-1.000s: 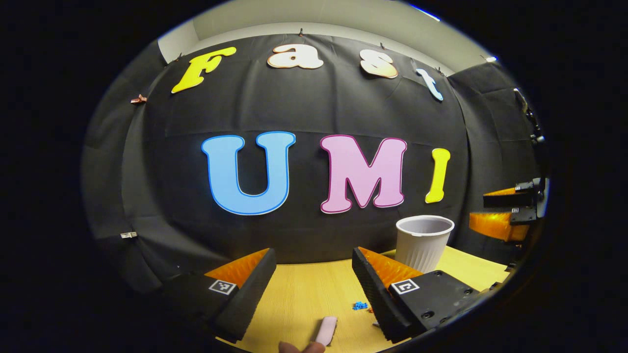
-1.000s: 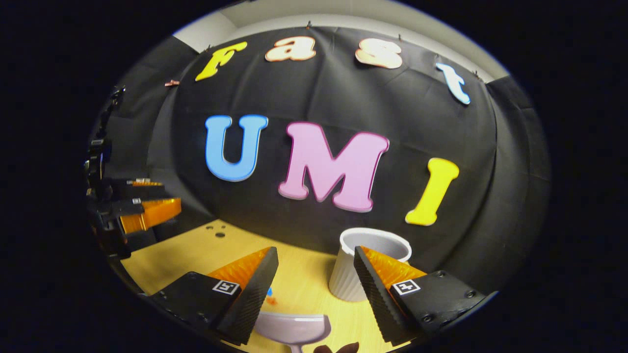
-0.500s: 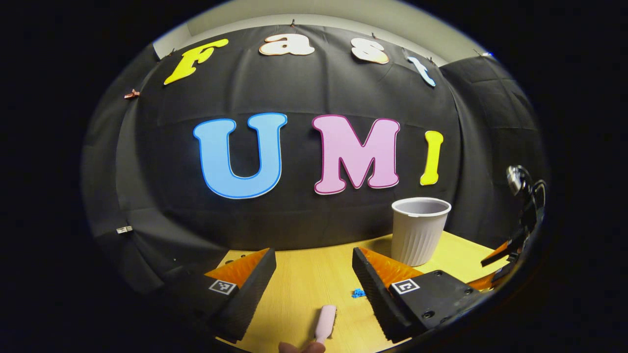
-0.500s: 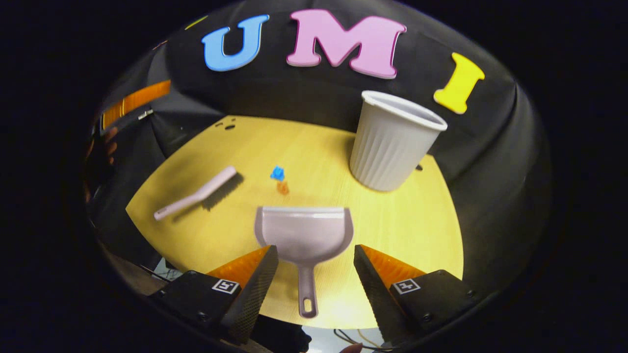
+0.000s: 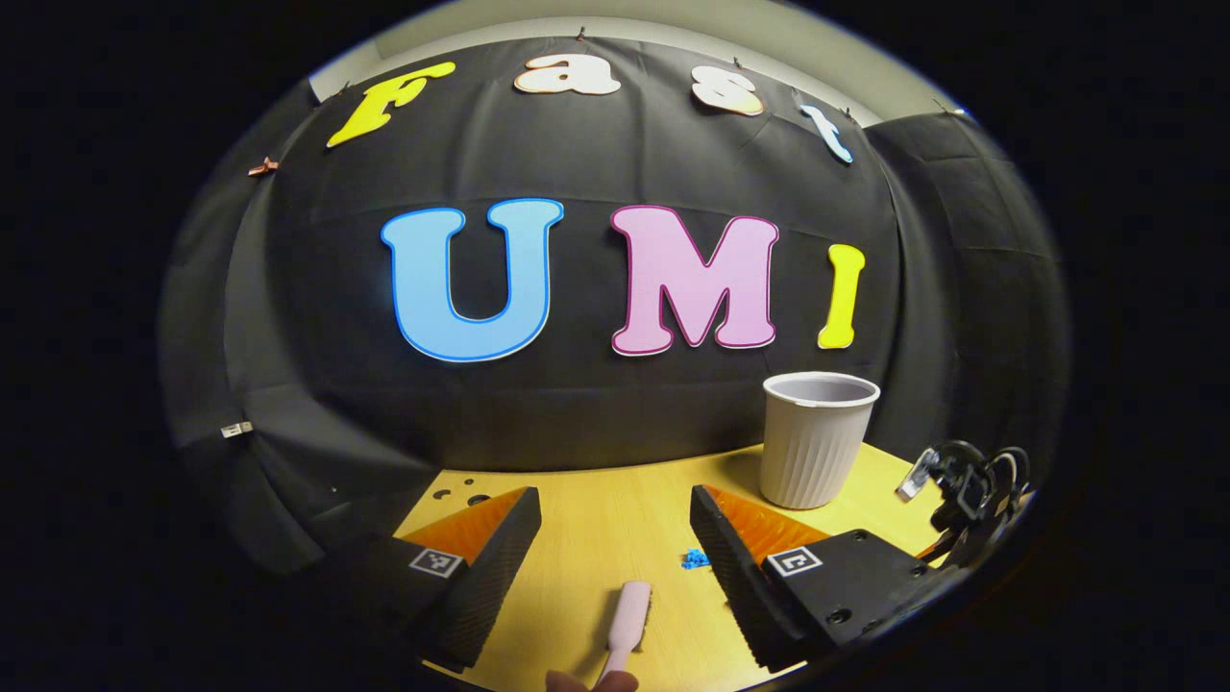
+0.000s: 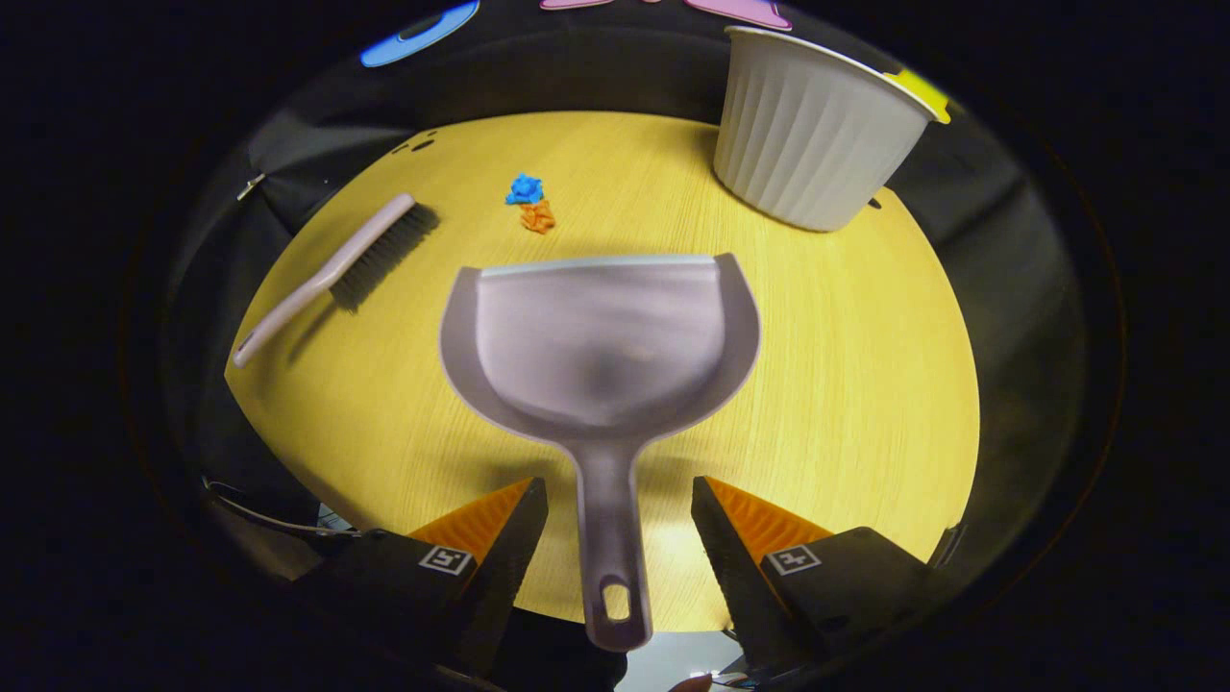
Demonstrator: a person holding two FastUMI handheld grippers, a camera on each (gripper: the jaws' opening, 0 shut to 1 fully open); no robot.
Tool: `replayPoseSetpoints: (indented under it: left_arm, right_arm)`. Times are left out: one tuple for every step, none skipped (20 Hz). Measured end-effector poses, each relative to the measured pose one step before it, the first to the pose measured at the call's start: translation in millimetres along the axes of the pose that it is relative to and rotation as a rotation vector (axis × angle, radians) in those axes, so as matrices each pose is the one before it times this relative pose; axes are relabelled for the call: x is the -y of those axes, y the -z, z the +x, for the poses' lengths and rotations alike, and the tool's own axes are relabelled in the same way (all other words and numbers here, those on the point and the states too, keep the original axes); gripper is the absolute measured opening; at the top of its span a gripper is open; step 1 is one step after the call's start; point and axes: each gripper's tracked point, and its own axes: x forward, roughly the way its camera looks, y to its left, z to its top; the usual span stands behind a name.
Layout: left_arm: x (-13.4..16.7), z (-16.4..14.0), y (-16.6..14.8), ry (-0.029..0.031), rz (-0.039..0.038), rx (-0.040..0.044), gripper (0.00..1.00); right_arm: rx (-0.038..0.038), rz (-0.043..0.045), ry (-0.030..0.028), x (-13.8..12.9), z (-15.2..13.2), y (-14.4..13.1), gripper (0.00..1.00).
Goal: Pick up the small broom and dustpan from the desktop, sweep the trash into the dustpan with the broom, and then empty the trash into the garbage bin.
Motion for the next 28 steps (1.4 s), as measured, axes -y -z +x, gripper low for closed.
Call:
replayPoseSetpoints:
  left_arm:
    - [2.41, 4.35, 2.51, 0.00922, -0.00237, -0.00380, 0.99]
    - [1.47, 3.70, -0.78, 0.00439, 0.00114, -0.00095, 0.99]
    - [0.34, 4.53, 1.25, 0.00420, 0.00315, 0.00231, 0.99]
    - [-0.06, 2.97, -2.28, 0.00135, 0.00278, 0.00463, 0.99]
    - [-0.67, 2.92, 0.06, -0.00040, 0.00172, 0.00426, 0.99]
    - [0.25, 1.44, 0.43, 0.00113, 0.00115, -0.00136, 0.99]
    - [-0.21, 1.60, 3.13, 0.00288, 0.00321, -0.00350, 0.99]
    - [0.27, 0.98, 2.27, 0.00238, 0.00479, -0.00590, 0.99]
    - [-3.74, 0.25, 2.58, -0.00369, 0.00646, -0.00240, 0.99]
    - [-4.21, -2.00, 1.01, -0.01003, 0.00473, -0.00043, 0.99]
    - [-5.35, -1.88, 4.14, -0.00748, 0.00447, -0.00543, 0.99]
    - [-4.47, -4.08, 3.40, -0.00914, 0.00683, -0.00551, 0.99]
    - [-4.76, -2.12, 4.70, -0.00934, 0.00903, -0.00311, 0.99]
    - [-3.29, -2.06, 5.19, -0.00325, 0.01170, -0.01595, 0.99]
    - [-4.79, -1.55, 6.48, -0.00882, 0.01493, -0.01269, 0.99]
    - [-4.34, -3.01, 5.07, -0.00778, 0.01143, -0.01316, 0.99]
    - [-3.59, -0.62, 6.75, -0.00267, 0.00564, -0.01647, 0.99]
    - [-1.76, -0.82, 5.86, 0.00162, 0.00234, -0.02116, 0.99]
    - [-1.10, 1.77, 7.19, 0.00508, 0.00101, -0.02189, 0.99]
    - [1.00, 1.39, 6.57, 0.01279, 0.00069, -0.02582, 0.99]
    - [2.74, 1.57, 7.76, 0.01717, 0.00040, -0.02670, 0.99]
    - [4.18, 2.98, 14.61, 0.02637, 0.00262, -0.04729, 0.99]
    - [3.08, 3.00, 11.18, 0.02182, 0.00376, -0.04195, 0.99]
    - [3.86, 5.14, 12.34, 0.01863, 0.00156, -0.04022, 0.99]
    - [3.06, 3.89, 11.37, 0.01488, 0.00180, -0.03902, 0.99]
    - [2.64, 3.22, 11.53, 0.01534, 0.00102, -0.04420, 0.99]
    - [2.13, 5.57, 12.34, 0.01388, 0.00403, -0.05116, 0.99]
    - [0.39, 6.35, 14.62, 0.01472, 0.00659, -0.05385, 0.99]
  right_arm:
    - [-0.02532, 0.00761, -0.00492, -1.75, 5.90, 2.71, 0.94]
    - [-0.02406, 0.01348, -0.01038, -3.00, 5.66, 2.64, 0.94]
    - [-0.01851, 0.01240, -0.00959, -3.06, 5.49, 2.06, 0.93]
    - [-0.01266, 0.00655, -0.00182, -1.27, 4.44, 0.51, 0.91]
    - [-0.00256, -0.00089, 0.00049, -0.83, 4.46, -1.47, 0.90]
    - [-0.00070, -0.00986, 0.01171, 1.08, 0.76, -2.34, 0.87]
    - [0.01522, -0.00761, -0.00739, -1.21, 1.59, -6.55, 0.85]
    - [-0.00552, -0.00775, 0.00229, 0.45, 0.52, -2.67, 0.82]
    - [0.00603, 0.00328, 0.00257, -0.47, 1.89, -4.80, 0.82]
    - [0.00857, 0.00856, 0.00248, 1.35, 1.70, -4.17, 0.80]
    - [-0.00240, 0.00491, 0.00253, 0.22, 0.87, -0.22, 0.64]
    - [0.01170, 0.00711, -0.00047, -0.69, 1.04, -2.02, 0.41]
    - [0.01044, -0.00321, -0.00022, -1.21, 1.22, -0.12, 0.42]
    - [0.01671, -0.01222, -0.00188, -0.49, 1.51, -1.97, 0.31]
    - [0.01184, -0.00340, -0.00160, -0.79, 0.69, -2.22, 0.30]
    - [0.00939, -0.00319, -0.00620, 1.05, -1.34, 1.20, 0.38]
    - [-0.00350, -0.00521, -0.01114, -1.09, -1.23, 2.93, 0.30]
    - [0.00802, -0.01439, -0.00305, 1.34, 1.05, -1.55, 0.37]
    - [0.00480, -0.00869, 0.00749, 2.56, -1.23, -0.04, 0.44]
    - [0.00810, -0.00130, 0.00054, -0.25, -0.51, -0.08, 0.29]
    - [0.01152, 0.00685, -0.00461, -0.67, -1.95, -1.53, 0.36]
    - [0.00277, -0.00263, 0.00243, 0.95, -2.87, -1.08, 0.36]
    - [-0.00025, -0.01325, 0.01090, 2.89, -1.73, -1.06, 0.36]
    - [0.00171, -0.01597, 0.01053, 4.74, -2.84, -1.58, 0.36]
    - [0.00276, -0.01033, 0.00461, 4.69, -3.92, -1.31, 0.36]
    - [0.00512, -0.00260, -0.00204, 4.55, -11.01, 1.46, 0.36]
    - [0.00280, 0.00194, -0.00420, 3.10, -6.52, 0.02, 0.36]
    - [0.00365, -0.00079, -0.00089, 1.34, -2.14, 0.09, 0.36]
